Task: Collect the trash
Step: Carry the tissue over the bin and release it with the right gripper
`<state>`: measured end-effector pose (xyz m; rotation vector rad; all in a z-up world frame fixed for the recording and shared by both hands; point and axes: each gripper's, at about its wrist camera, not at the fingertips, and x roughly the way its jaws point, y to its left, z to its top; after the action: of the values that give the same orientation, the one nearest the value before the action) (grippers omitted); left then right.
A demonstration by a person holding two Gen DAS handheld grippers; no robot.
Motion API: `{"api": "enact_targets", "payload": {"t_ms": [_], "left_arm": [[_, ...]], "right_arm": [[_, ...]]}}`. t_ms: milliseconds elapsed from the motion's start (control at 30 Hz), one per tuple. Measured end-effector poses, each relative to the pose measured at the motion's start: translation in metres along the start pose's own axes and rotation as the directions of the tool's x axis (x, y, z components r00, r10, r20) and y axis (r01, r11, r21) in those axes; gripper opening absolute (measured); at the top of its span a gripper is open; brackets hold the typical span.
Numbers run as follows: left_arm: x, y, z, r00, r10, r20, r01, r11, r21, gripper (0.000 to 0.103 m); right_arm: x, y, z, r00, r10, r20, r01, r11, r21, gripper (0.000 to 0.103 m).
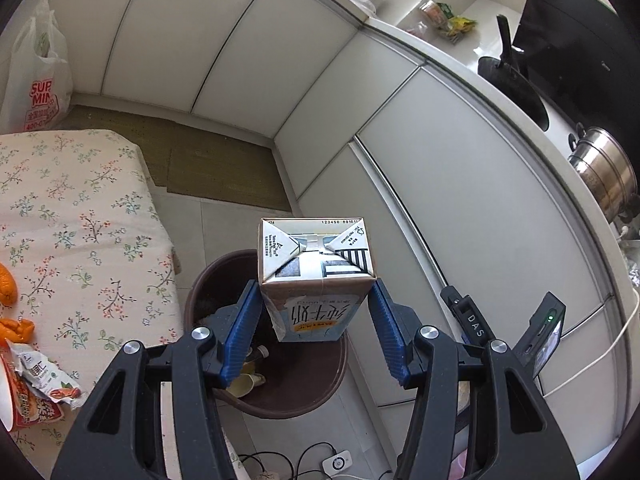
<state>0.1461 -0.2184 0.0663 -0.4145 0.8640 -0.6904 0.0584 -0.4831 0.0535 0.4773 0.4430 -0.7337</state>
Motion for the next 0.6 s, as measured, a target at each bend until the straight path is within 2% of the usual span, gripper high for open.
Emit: {"api": "enact_targets", "payload": {"t_ms": [167,400,600], "left_arm": [[0.032,-0.025,0.000,0.999,0.001,-0.035,0.000,0.999,0.033,0.055],[0.079,-0.053,-0.005,0.997,0.007,-0.073,-0.004,0.999,0.045,0.055],[0.119,-0.064,-0.012,0.991,0.075,-0.111,-0.067,0.995,0.074,0.055]], "right_arm": [[0.009,-0.034,0.006,0.999,-0.037,-0.031,0.039,0.997,0.073,0.096],[0.019,-0.063,0.007,0.996,-0.070,-0.063,0.077,0.991,0.109,0.096],[0.031,-0.060,0.005,0.991,-0.078,-0.110,0.087,0.993,0.083,0.096]]}}
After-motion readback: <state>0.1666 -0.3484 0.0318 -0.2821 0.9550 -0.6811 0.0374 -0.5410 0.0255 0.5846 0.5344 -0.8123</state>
